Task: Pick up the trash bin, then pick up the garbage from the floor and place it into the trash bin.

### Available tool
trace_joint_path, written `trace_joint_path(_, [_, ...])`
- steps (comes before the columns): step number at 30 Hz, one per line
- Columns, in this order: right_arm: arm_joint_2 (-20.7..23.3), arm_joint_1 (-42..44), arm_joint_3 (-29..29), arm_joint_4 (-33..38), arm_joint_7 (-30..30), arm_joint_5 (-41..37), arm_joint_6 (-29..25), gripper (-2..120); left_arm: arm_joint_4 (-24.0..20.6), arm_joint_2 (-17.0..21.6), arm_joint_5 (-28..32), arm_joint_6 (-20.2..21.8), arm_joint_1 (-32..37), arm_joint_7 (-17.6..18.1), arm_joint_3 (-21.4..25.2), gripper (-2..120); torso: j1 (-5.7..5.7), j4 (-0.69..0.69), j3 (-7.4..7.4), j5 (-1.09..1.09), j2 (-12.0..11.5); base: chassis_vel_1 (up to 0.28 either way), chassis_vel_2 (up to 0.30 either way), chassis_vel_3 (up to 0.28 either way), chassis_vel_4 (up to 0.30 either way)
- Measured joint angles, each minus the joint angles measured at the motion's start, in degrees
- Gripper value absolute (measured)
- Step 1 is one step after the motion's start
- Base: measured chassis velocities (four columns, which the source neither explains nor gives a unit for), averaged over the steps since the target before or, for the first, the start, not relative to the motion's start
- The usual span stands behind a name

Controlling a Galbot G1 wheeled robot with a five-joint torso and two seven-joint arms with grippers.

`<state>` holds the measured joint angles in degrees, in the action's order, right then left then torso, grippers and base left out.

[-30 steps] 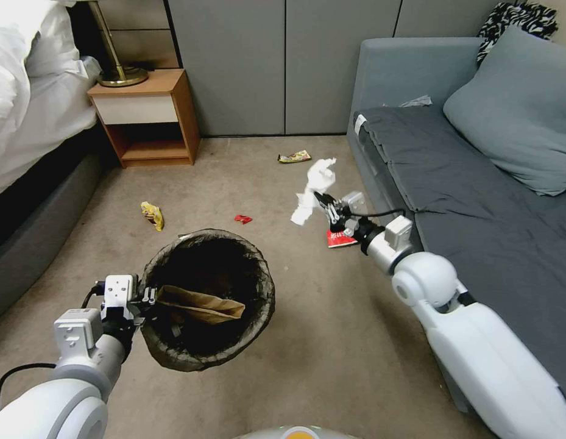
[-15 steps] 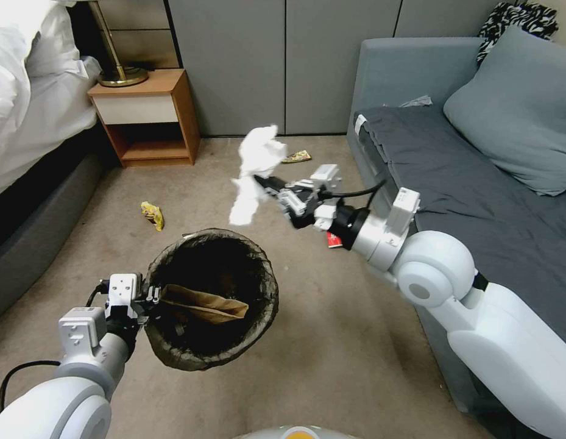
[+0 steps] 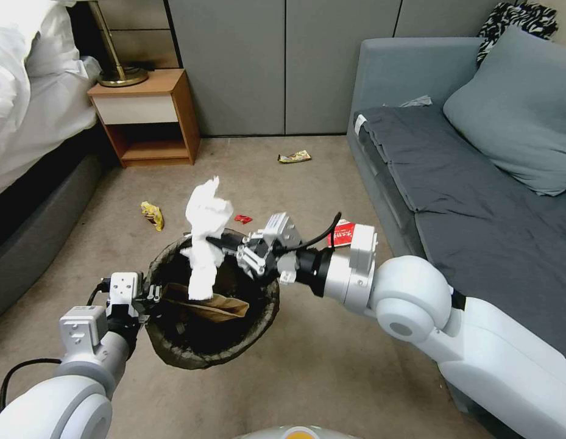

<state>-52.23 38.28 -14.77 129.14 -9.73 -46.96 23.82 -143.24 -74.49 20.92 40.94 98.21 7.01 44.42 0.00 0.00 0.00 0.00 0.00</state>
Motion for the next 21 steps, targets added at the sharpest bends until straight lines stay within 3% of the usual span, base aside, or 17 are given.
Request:
trace_joint_path(9, [-0.4, 0.9, -3.4, -2.0, 0.0, 7.1, 0.3, 0, 0.0, 0.0, 0.0, 0.0, 0.0, -0.2, 0.1, 1, 0.0, 0.0, 0.0, 0.0, 0.0, 0.0, 0.0, 0.0, 0.0])
trace_joint_path(19, [-1.9, 1.6, -6.0, -3.3, 4.7, 10.8, 1.7, 34, 0.0, 0.0, -0.1, 0.0, 0.1, -1.0, 0.4, 1, 0.0, 0.0, 0.0, 0.0, 0.0, 0.0, 0.0, 0.0, 0.0])
trace_joint_path(21, [-2.2, 1.8, -6.2, -3.6, 5.4, 11.7, 2.0, 46, 0.0, 0.0, -0.1, 0.0, 0.1, -1.1, 0.4, 1, 0.0, 0.0, 0.0, 0.0, 0.0, 0.0, 0.0, 0.0, 0.0])
